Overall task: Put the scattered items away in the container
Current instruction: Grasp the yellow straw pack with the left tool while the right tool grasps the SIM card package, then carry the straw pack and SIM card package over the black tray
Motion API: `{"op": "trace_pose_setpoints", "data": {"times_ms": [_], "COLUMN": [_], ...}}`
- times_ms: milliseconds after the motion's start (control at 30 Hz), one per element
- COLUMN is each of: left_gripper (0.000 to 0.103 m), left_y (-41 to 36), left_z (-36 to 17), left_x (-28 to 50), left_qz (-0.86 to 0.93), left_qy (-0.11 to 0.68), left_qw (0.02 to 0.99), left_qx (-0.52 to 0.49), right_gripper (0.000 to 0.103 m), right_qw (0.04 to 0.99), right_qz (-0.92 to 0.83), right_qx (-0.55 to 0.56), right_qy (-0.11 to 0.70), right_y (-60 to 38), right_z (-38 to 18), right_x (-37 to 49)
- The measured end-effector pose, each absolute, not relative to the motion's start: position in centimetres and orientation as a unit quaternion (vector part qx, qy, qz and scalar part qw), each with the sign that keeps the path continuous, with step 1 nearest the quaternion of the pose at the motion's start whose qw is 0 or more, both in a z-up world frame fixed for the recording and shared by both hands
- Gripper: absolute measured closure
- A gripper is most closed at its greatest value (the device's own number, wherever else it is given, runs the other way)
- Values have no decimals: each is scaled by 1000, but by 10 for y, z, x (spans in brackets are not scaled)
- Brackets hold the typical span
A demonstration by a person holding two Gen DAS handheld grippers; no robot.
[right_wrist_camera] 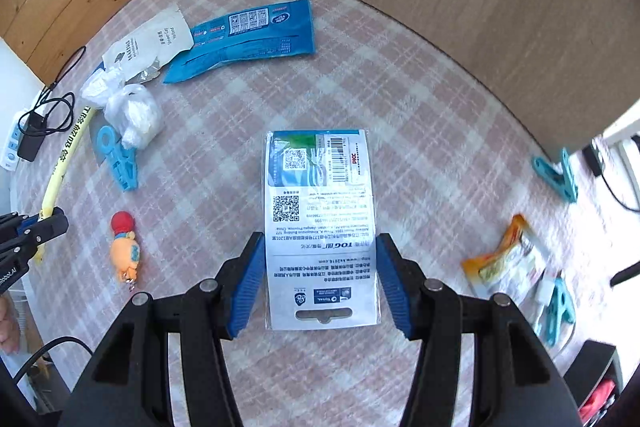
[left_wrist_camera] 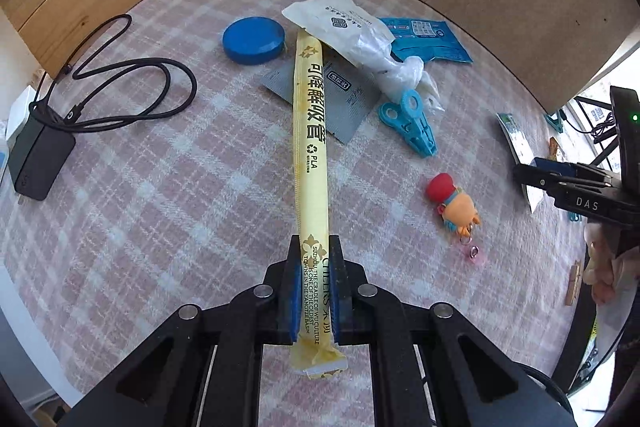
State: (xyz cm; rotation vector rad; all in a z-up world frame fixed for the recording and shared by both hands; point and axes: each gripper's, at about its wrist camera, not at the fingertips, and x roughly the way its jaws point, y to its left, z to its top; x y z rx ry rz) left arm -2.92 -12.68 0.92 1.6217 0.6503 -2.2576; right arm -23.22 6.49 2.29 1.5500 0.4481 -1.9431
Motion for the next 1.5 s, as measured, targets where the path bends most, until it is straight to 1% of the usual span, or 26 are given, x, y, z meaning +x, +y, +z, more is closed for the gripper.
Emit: {"op": "trace_pose_setpoints", "data": {"times_ms": [167, 367, 433, 467, 600, 733, 867, 1133, 1367, 1500], "left_gripper": [94, 94, 94, 94, 94, 94, 94, 93, 93, 93], "left_y": [-126, -123, -125, -125, -116, -102, -80, 10, 123, 190], "left_z": [16, 38, 54, 57, 74, 88, 109, 120, 128, 134], "left_x": [-1, 30, 54, 54, 53, 46, 37, -25, -76, -92], "left_qz": [-786, -799, -804, -807, -821, -831, -843, -852, -847, -841], "left_qy": [236, 239, 239, 236, 226, 213, 191, 146, 97, 67], "left_qw": [131, 137, 138, 138, 133, 116, 84, -14, -124, -179], "left_qx": [556, 535, 527, 524, 507, 500, 495, 502, 507, 506], "right_gripper": [50, 50, 50, 50, 50, 50, 50, 49, 49, 49], "right_qw": [291, 271, 261, 260, 251, 239, 217, 130, 26, -25], "right_qz": [-737, -757, -769, -775, -790, -807, -824, -853, -867, -865], "right_qx": [598, 587, 576, 570, 555, 538, 522, 505, 497, 498], "right_qy": [119, 93, 89, 87, 65, 49, 34, -3, -41, -63], "right_y": [95, 121, 129, 125, 168, 156, 181, 291, 410, 467], "right_z": [28, 49, 60, 65, 90, 88, 105, 136, 148, 149], "right_x": [-204, -173, -163, -146, -129, -138, -137, -134, -115, -98]}}
